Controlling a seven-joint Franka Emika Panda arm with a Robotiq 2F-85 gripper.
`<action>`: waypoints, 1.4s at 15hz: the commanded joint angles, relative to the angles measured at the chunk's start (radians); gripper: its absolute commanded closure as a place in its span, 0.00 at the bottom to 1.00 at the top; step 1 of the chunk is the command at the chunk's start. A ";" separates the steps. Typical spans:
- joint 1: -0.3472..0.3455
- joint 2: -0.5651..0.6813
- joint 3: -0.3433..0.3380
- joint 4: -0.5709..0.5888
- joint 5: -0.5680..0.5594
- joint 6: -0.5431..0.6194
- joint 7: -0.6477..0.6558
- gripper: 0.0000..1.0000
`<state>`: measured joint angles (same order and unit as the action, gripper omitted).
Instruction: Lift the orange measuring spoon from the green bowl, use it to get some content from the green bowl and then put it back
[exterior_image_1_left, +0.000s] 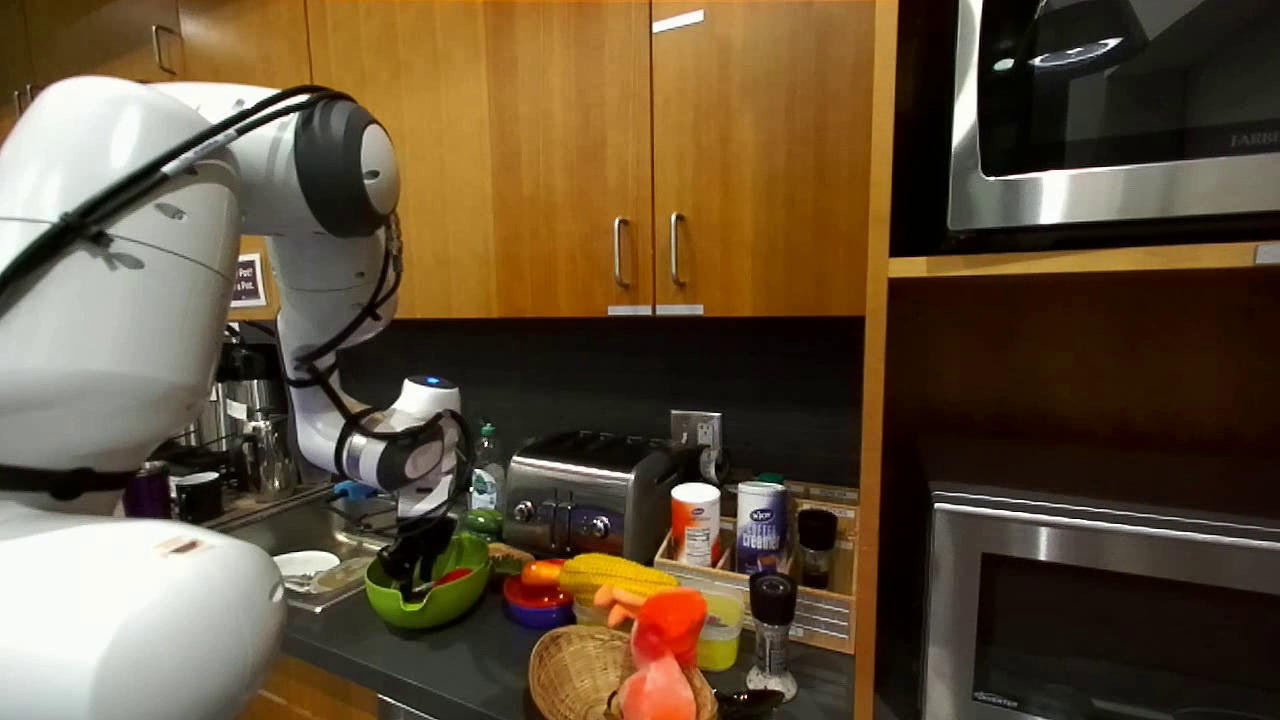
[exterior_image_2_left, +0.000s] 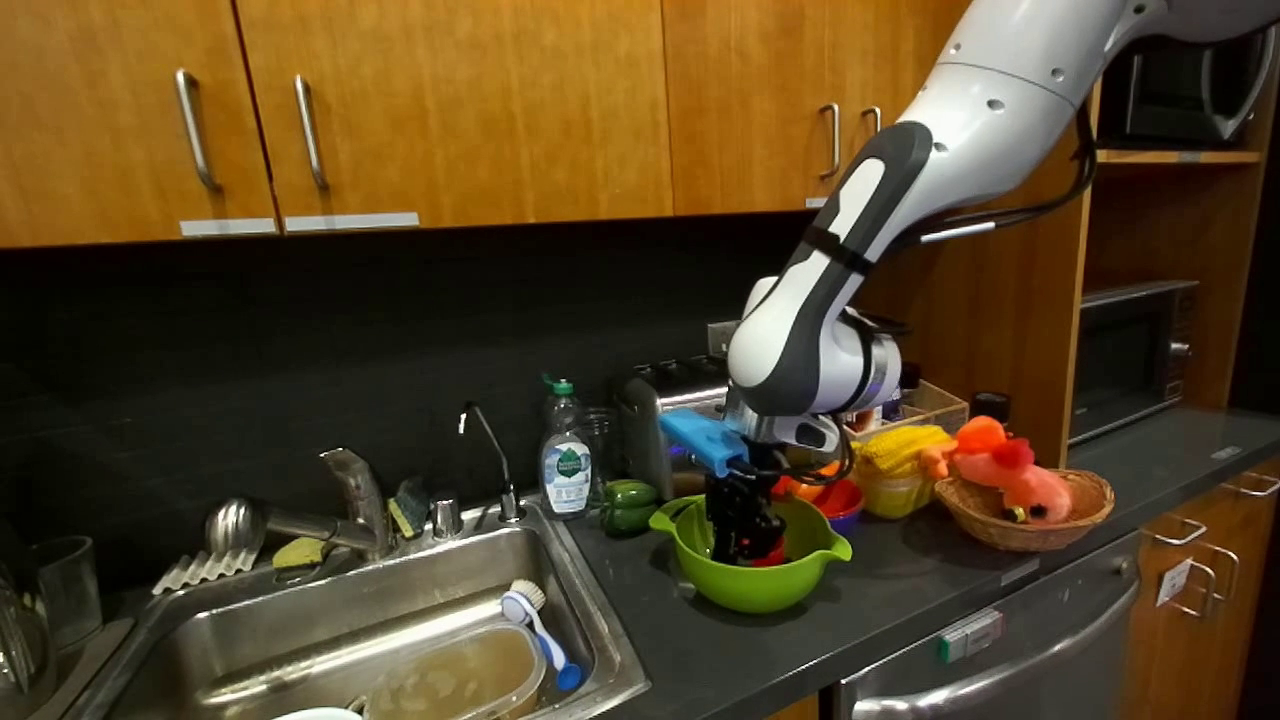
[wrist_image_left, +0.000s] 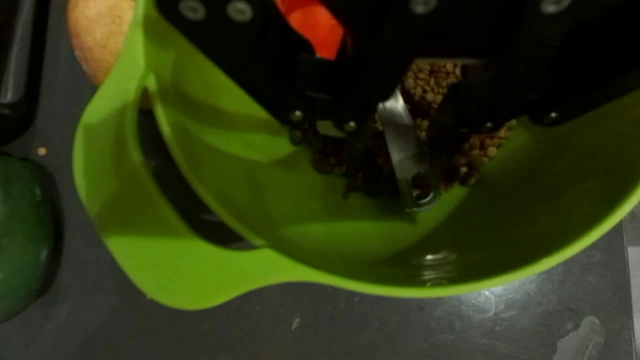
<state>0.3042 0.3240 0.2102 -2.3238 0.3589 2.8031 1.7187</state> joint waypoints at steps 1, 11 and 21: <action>-0.001 -0.034 0.002 -0.028 0.012 -0.014 0.008 0.30; -0.010 -0.034 0.003 -0.025 0.012 -0.048 -0.002 0.48; -0.019 -0.030 -0.002 -0.007 0.007 -0.095 -0.008 0.65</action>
<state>0.2933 0.3226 0.2079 -2.3278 0.3589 2.7420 1.7171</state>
